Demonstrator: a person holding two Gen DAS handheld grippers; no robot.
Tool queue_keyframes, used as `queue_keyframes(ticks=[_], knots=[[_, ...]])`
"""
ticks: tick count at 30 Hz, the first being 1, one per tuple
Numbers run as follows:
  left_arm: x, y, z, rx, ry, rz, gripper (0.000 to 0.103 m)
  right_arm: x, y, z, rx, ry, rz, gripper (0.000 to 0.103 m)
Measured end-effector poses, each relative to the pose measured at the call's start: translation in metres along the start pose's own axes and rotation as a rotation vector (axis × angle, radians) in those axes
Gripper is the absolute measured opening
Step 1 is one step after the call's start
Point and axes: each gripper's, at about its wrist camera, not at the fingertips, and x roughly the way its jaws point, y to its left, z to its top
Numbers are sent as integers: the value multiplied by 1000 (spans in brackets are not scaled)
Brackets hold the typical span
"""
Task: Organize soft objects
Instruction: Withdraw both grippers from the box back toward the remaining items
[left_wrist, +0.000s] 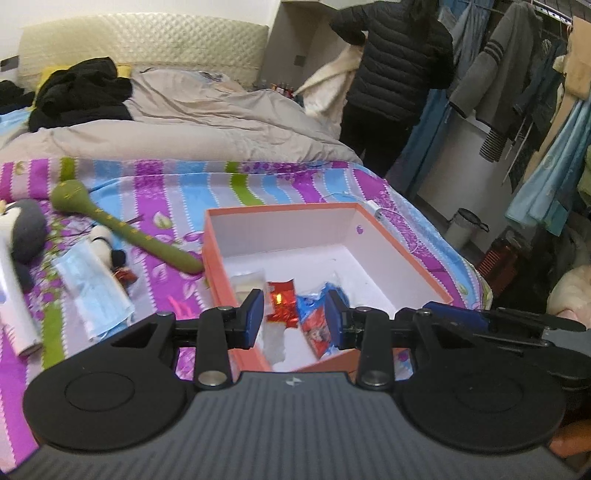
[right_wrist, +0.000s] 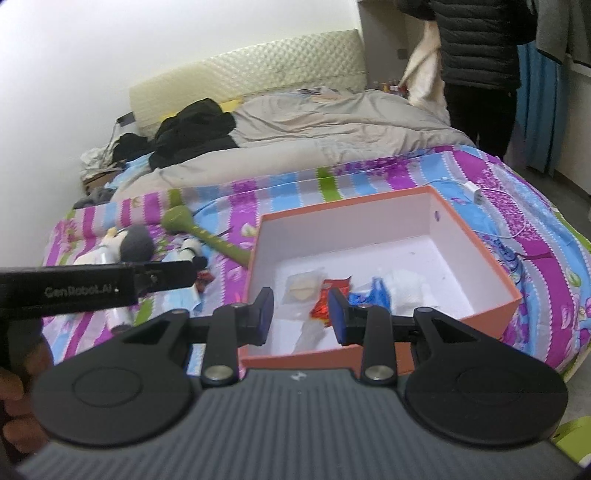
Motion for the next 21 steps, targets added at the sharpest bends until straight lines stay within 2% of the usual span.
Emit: queue_keyframes(ticks=[13, 21], knots=[[-61, 32, -58, -52, -25, 69, 42, -20, 52, -47, -67, 4, 89, 36], [-79, 63, -91, -128, -48, 150, 42, -5, 72, -70, -105, 50, 158, 36]])
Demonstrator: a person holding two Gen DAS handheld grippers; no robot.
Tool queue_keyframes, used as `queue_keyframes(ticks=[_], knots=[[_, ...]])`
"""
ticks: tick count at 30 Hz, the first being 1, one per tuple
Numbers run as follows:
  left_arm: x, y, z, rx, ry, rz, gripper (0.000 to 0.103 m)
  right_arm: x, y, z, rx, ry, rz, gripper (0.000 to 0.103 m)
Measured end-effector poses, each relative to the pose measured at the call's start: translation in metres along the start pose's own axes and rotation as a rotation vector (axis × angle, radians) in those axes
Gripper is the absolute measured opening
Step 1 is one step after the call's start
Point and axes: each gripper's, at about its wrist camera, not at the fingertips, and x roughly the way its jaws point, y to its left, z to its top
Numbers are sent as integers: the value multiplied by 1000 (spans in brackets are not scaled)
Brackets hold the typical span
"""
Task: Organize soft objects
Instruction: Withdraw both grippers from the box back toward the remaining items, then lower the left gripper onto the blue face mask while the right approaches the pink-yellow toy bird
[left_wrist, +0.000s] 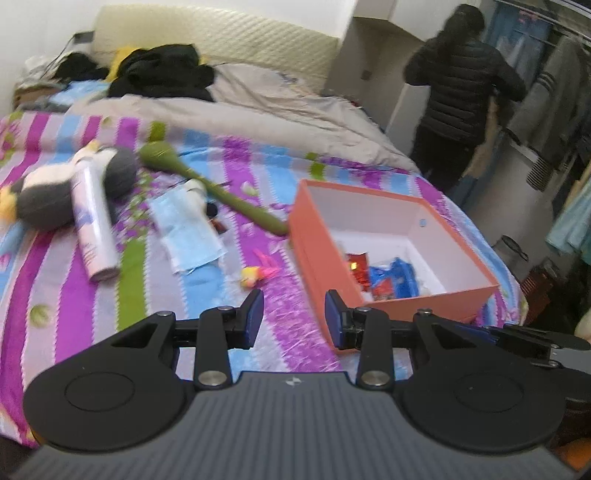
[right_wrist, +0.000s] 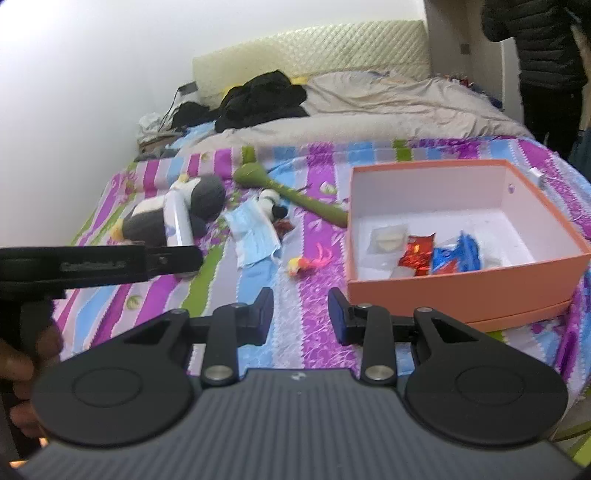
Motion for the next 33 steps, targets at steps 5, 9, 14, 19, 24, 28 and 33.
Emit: queue_keyframes(ticks=[5, 9, 14, 19, 24, 28, 33], knots=[[2, 27, -11, -43, 27, 39, 42, 19, 12, -3, -16, 17, 22, 36], [14, 41, -11, -54, 46, 55, 42, 33, 20, -4, -29, 28, 38, 36], [35, 56, -6, -76, 69, 74, 42, 55, 25, -3, -43, 44, 48, 36], [62, 74, 1, -87, 94, 100, 48, 79, 27, -2, -54, 58, 41, 36], [88, 91, 6, -85, 128, 125, 49, 103, 28, -2, -54, 74, 42, 36], [106, 103, 5, -84, 144, 132, 51, 119, 31, -2, -67, 62, 25, 36], [132, 117, 1, -78, 178, 141, 51, 142, 28, -7, -43, 76, 21, 36]])
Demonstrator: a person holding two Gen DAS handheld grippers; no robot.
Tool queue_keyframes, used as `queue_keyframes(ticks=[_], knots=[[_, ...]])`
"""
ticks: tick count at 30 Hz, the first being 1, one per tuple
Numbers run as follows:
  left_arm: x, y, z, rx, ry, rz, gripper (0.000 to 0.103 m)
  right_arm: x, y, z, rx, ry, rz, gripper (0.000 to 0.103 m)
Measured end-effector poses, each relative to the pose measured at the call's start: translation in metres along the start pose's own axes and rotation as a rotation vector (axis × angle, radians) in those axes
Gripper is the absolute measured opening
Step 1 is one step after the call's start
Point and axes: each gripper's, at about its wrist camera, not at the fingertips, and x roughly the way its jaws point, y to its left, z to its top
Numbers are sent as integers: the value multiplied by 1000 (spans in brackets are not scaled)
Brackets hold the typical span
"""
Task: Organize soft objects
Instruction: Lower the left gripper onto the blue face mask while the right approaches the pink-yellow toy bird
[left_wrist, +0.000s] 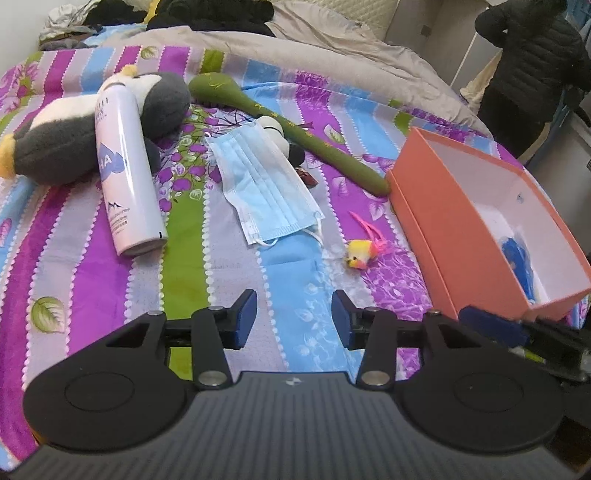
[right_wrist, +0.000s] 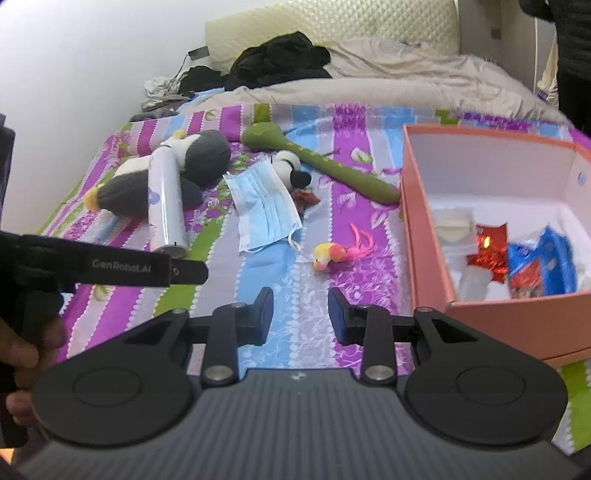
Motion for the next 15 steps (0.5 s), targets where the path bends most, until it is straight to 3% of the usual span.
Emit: queue_keyframes(ticks=[6, 9, 15], knots=[[32, 8, 13, -6, 19, 5, 51, 28, -2, 0, -6, 22, -11, 36], [47, 10, 22, -14, 27, 10, 58, 42, -3, 1, -18, 34, -25, 35], [77, 12, 39, -31, 47, -3, 61, 66, -11, 3, -13, 41, -46, 35]])
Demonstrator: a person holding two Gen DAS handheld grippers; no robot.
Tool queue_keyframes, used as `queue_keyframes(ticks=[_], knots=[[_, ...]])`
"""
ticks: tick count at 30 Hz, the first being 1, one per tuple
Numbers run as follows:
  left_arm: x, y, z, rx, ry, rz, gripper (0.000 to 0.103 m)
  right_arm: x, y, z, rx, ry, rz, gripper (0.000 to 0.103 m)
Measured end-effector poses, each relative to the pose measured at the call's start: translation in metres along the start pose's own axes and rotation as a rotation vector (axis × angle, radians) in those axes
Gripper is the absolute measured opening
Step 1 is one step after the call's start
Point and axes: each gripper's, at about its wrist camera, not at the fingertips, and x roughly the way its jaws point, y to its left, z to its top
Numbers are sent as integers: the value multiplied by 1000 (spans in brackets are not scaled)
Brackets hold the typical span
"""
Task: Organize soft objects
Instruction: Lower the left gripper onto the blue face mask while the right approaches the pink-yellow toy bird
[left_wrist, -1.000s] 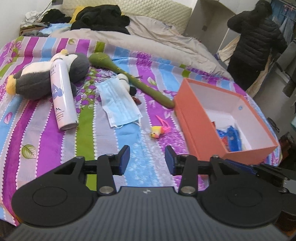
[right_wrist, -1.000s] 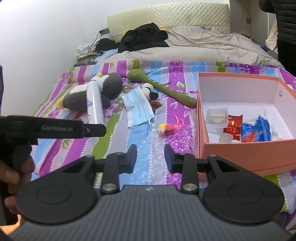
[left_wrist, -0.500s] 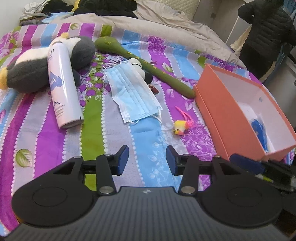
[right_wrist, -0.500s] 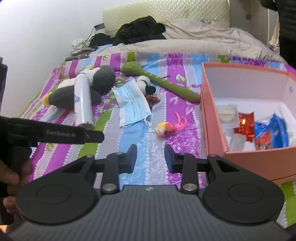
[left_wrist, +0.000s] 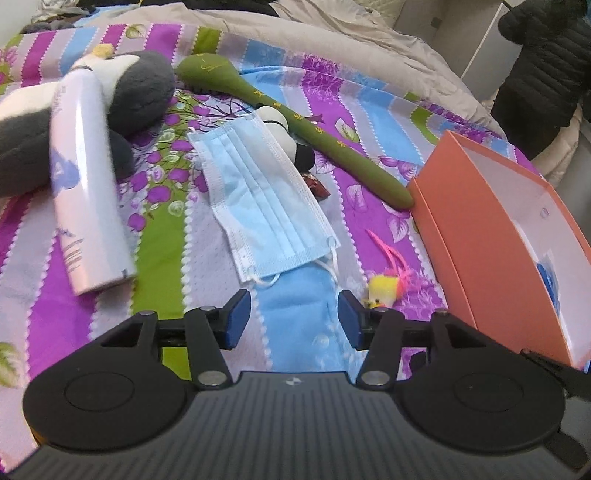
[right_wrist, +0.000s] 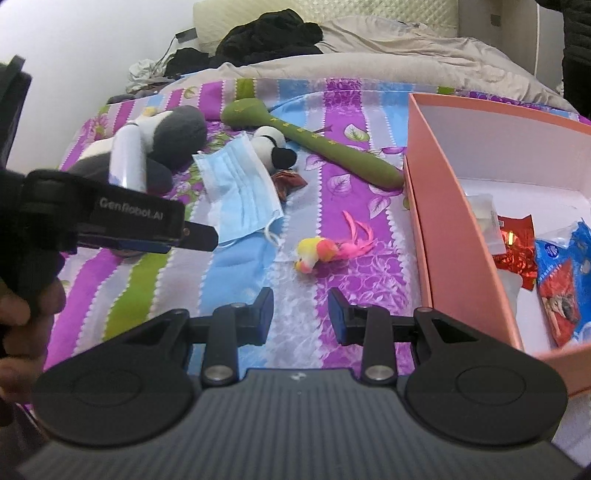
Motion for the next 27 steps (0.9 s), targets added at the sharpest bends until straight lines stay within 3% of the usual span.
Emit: queue_keyframes(ticks=[9, 14, 16, 18, 25, 27], knots=[[53, 0, 25, -45, 24, 0, 66, 33, 5, 15, -106, -55, -95, 35], [75, 0, 37, -36, 4, 33, 73, 58, 0, 18, -93, -17, -89, 35], [85, 0, 39, -28, 5, 58, 73, 67, -1, 16, -103, -3, -82, 43], [95, 0, 40, -18, 14, 84, 75, 72, 0, 16, -116, -11, -95, 58], [110, -8, 35, 58, 18, 151, 73, 88, -3, 15, -119, -2, -100, 57], [112, -8, 35, 60, 19, 158, 67, 89, -5, 16, -108, -5, -92, 56]])
